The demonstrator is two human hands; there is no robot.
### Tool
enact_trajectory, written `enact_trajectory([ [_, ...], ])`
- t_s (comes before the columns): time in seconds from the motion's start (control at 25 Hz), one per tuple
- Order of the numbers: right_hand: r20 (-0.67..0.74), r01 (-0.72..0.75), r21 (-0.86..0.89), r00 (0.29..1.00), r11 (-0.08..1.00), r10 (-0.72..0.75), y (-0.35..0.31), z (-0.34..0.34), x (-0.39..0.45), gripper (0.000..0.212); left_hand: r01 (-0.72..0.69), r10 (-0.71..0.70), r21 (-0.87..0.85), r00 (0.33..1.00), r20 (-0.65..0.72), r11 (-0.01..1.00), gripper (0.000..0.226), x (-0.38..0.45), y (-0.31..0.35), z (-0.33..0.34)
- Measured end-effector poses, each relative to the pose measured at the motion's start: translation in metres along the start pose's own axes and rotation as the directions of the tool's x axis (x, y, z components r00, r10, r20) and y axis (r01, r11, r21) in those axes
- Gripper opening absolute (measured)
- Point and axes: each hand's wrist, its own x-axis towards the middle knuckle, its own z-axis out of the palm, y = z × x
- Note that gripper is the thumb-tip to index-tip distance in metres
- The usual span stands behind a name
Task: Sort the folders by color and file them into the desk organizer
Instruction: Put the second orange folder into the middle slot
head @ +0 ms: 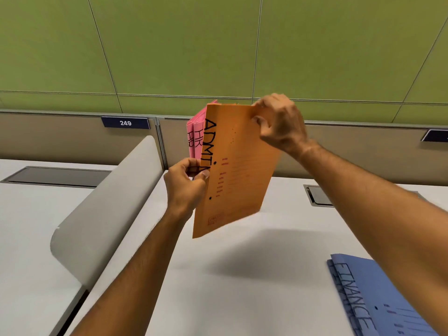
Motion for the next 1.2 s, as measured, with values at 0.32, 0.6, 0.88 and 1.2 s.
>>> enact_trajectory([
  [0.32,-0.111,0.079,0.028,0.991,0.996,-0.076,-0.004,0.019,0.081,0.019,-0.236,0.244,0.077,0.962,-0.126,0.969,0.016,0.044,0.013,0.003],
  [0.6,-0.061,0.125,-0.017,0.99,0.992,-0.126,0.003,0.055,0.125,0.023,-0.262,0.281,0.12,0.94,-0.194,0.958,0.017,0.082,0.0,0.019],
  [0.88,-0.039,0.135,-0.09,0.99,0.987,-0.138,0.021,0.088,0.146,0.023,-0.247,0.271,0.157,0.95,-0.153,0.956,0.02,0.115,-0.028,0.051],
  [1.2,-0.036,0.114,-0.149,0.992,0.982,-0.12,0.043,0.11,0.159,0.023,-0.274,0.29,0.158,0.954,-0.083,0.949,0.018,0.152,-0.048,0.08],
])
